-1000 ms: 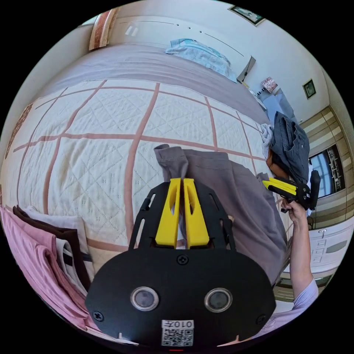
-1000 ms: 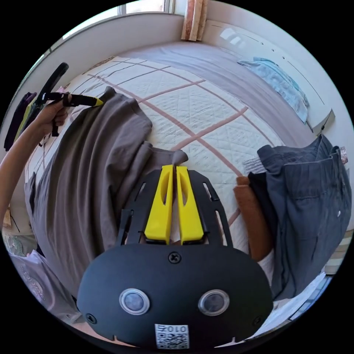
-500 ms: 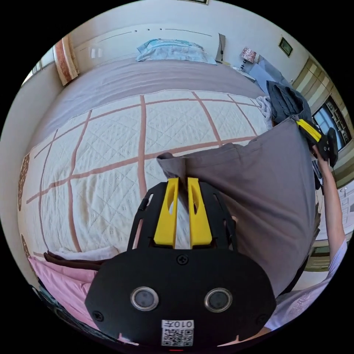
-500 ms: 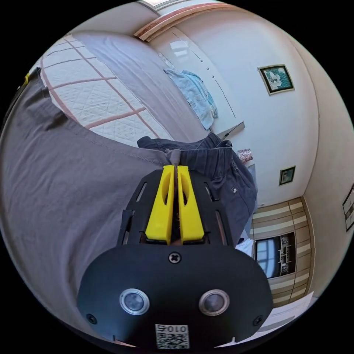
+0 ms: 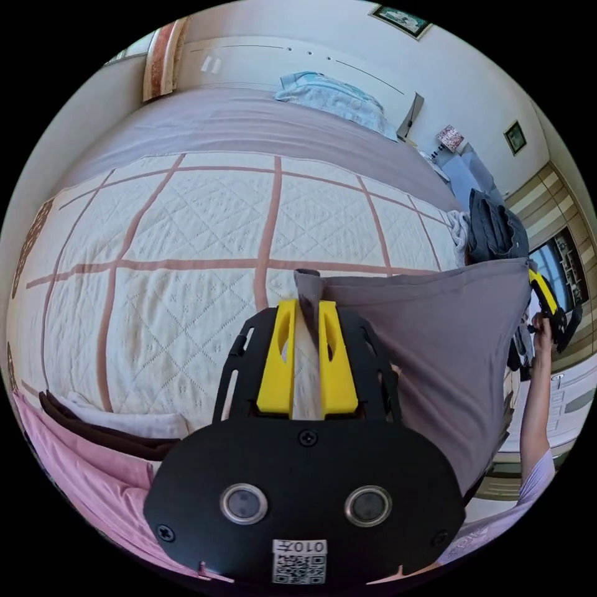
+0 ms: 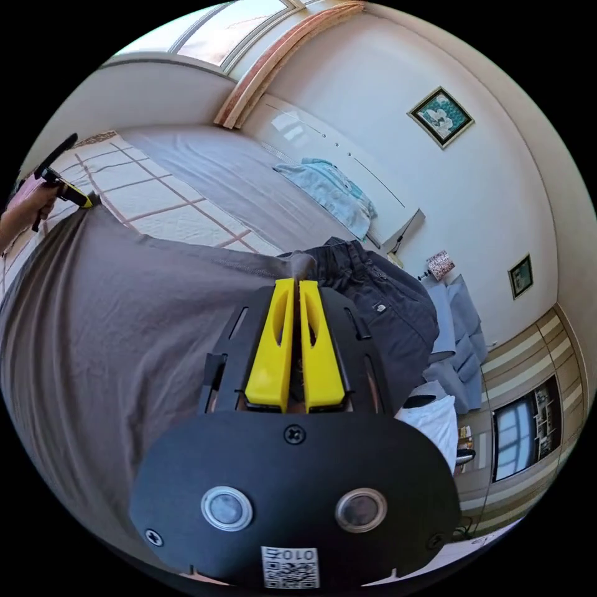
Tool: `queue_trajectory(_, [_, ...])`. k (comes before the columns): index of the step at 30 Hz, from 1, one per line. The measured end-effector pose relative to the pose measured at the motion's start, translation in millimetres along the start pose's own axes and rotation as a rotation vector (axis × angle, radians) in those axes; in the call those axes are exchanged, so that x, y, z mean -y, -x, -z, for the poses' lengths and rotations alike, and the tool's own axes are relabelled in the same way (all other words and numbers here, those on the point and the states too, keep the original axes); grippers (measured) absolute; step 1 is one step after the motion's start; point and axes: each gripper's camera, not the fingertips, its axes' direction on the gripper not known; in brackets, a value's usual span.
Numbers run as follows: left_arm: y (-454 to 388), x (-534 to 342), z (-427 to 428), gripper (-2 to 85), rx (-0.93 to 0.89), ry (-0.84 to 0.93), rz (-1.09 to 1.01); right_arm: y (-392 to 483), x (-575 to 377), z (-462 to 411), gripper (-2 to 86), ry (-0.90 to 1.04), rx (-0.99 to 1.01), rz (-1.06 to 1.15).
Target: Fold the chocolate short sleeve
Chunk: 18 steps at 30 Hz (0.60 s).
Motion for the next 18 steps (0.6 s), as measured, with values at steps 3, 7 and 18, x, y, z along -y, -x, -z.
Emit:
queue_trajectory(3, [-12, 2, 7, 1.9, 0.018, -0.015, -0.041, -15, 11, -5, 3.4, 0.04, -0.024, -0.031])
queue_trajectory(7, [-30, 2, 18, 1.5, 0.16, -0.035, -0.099, -7, 0, -12, 3.4, 0.054, -0.108, -0.018])
queue_trajectory(18, [-18, -45, 47, 5.8, 0.17, -0.098, -0.067, -25, -40, -31, 3.6, 0.131, -0.166, 0.007])
